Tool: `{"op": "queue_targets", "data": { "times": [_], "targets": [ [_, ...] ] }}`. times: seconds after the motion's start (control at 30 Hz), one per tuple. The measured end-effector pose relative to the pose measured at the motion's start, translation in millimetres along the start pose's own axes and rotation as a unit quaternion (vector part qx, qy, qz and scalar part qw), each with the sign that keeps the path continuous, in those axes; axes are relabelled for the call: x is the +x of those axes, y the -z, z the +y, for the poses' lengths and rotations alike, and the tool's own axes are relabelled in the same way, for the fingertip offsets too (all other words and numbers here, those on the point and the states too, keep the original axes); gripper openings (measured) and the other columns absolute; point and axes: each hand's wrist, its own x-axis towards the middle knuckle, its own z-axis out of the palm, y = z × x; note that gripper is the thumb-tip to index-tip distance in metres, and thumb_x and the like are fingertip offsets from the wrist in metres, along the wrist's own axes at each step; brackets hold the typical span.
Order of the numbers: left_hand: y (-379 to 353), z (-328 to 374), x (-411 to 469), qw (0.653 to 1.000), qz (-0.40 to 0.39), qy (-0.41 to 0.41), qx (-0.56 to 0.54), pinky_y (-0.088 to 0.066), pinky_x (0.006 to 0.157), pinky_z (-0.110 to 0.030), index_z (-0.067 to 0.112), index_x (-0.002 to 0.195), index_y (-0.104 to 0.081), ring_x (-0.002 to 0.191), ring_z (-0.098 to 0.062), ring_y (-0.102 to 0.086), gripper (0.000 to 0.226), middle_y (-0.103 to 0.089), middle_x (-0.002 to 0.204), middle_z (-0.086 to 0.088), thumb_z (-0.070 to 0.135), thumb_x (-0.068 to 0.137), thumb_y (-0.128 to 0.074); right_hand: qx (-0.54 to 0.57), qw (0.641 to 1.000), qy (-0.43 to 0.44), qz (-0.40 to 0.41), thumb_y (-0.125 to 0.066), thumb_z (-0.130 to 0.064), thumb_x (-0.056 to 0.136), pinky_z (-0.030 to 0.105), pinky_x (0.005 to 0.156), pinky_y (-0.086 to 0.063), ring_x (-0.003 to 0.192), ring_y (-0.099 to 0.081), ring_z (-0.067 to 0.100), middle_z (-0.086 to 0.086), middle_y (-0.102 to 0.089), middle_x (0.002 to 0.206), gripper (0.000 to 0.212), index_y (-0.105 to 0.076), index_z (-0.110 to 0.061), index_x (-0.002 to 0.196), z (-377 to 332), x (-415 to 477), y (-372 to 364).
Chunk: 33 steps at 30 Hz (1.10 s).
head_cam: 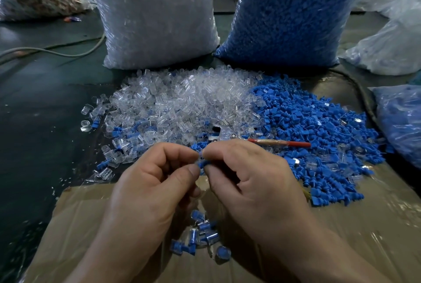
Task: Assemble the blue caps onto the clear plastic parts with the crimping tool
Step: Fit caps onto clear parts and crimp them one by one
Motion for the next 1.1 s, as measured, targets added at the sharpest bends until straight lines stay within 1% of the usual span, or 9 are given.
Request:
{"op": "queue_targets", "data": {
  "times": [0.17, 0.43, 0.57, 0.67, 0.73, 0.8, 0.9, 0.97, 1.1],
  "targets": [
    [0.9, -2.5, 0.5, 1.0, -0.008, 0.008, -0.002, -0.047, 0.047, -0.021, 0.02, 0.083, -0.074, 0.053, -0.015, -0.061, 0.03, -0.065, 0.066, -0.011, 0.038, 0.059, -0.075, -0.011, 0.999, 0.036, -0.04, -0.053, -0.022, 0.094, 0.034, 0.068, -0.053, 0.083, -0.061, 0.014, -0.002, -0.061, 0.096, 0.023, -0.07, -0.017, 0.109, 1.2, -1.4, -1.5],
    [-0.2, 1.0, -1.3, 0.999, -0.027, 0.025, -0.036, -0.048, 0.043, -0.022, 0.018, 0.08, -0.074, 0.053, -0.015, -0.062, 0.019, -0.064, 0.063, -0.01, 0.025, 0.062, -0.073, 0.008, 0.999, 0.0, -0.033, -0.054, -0.03, 0.092, 0.029, 0.074, -0.052, 0.087, -0.06, 0.005, -0.011, -0.063, 0.096, 0.021, -0.069, -0.023, 0.104, 3.2, -1.7, 0.1],
    [2.7, -4.1, 0.7, 0.996, -0.019, 0.053, -0.065, -0.045, 0.041, -0.022, 0.016, 0.079, -0.073, 0.052, -0.017, -0.059, 0.015, -0.062, 0.063, -0.011, 0.008, 0.067, -0.076, 0.018, 0.999, 0.0, -0.043, -0.054, -0.031, 0.093, 0.035, 0.074, -0.053, 0.089, -0.062, 0.01, -0.009, -0.064, 0.1, 0.022, -0.069, -0.022, 0.107, 3.2, -1.3, -0.1],
    [2.4, -5.8, 2.0, 1.0, -0.015, 0.015, -0.022, -0.048, 0.046, -0.023, 0.019, 0.081, -0.073, 0.055, -0.016, -0.058, 0.017, -0.064, 0.066, -0.009, 0.01, 0.067, -0.074, 0.007, 0.998, -0.001, -0.068, -0.052, -0.028, 0.094, 0.038, 0.077, -0.052, 0.096, -0.06, 0.014, -0.007, -0.063, 0.105, 0.025, -0.068, -0.021, 0.112, 3.8, 0.0, 1.3],
    [1.3, -5.9, 1.2, 0.999, -0.005, -0.014, 0.039, -0.049, 0.05, -0.027, 0.023, 0.083, -0.072, 0.057, -0.017, -0.057, 0.027, -0.066, 0.068, -0.008, 0.013, 0.064, -0.088, -0.035, 0.996, 0.01, -0.084, -0.052, -0.028, 0.093, 0.037, 0.081, -0.05, 0.102, -0.055, 0.015, -0.007, -0.06, 0.108, 0.027, -0.065, -0.022, 0.115, 2.7, 0.3, 3.4],
    [0.6, -5.9, 1.4, 0.999, 0.016, -0.018, 0.03, -0.048, 0.049, -0.029, 0.023, 0.082, -0.072, 0.053, -0.017, -0.055, 0.018, -0.064, 0.065, -0.007, 0.014, 0.07, -0.082, -0.137, 0.986, -0.002, -0.095, -0.051, -0.039, 0.09, 0.037, 0.094, -0.048, 0.114, -0.047, 0.015, -0.007, -0.055, 0.119, 0.036, -0.056, -0.029, 0.124, 5.7, 2.1, 7.0],
    [0.8, -5.7, 2.3, 0.999, 0.043, -0.008, 0.025, -0.047, 0.042, -0.024, 0.022, 0.077, -0.071, 0.046, -0.015, -0.054, 0.027, -0.06, 0.058, -0.006, -0.005, 0.08, -0.071, -0.258, 0.948, -0.12, -0.141, -0.052, -0.056, 0.086, 0.044, 0.117, -0.021, 0.139, -0.022, 0.018, -0.006, -0.031, 0.149, 0.068, -0.022, -0.037, 0.144, 18.7, 6.3, 19.2],
    [-0.4, -2.4, 1.2, 0.999, 0.044, 0.009, 0.0, -0.043, 0.038, -0.021, 0.019, 0.076, -0.07, 0.043, -0.014, -0.051, 0.029, -0.057, 0.057, -0.008, -0.01, 0.082, -0.067, -0.313, 0.917, -0.164, -0.187, -0.047, -0.066, 0.085, 0.043, 0.117, -0.016, 0.14, -0.017, 0.022, -0.005, -0.026, 0.151, 0.075, -0.013, -0.036, 0.145, 29.6, 7.5, 27.0],
    [-0.4, 1.3, 0.6, 0.999, 0.035, 0.031, -0.025, -0.041, 0.037, -0.023, 0.017, 0.074, -0.07, 0.042, -0.016, -0.048, 0.024, -0.055, 0.056, -0.011, -0.007, 0.078, -0.069, -0.342, 0.896, -0.178, -0.219, -0.038, -0.075, 0.081, 0.042, 0.108, -0.028, 0.13, -0.028, 0.021, -0.01, -0.044, 0.136, 0.071, -0.027, -0.036, 0.139, 36.9, 10.9, 35.3]
  ]
}}
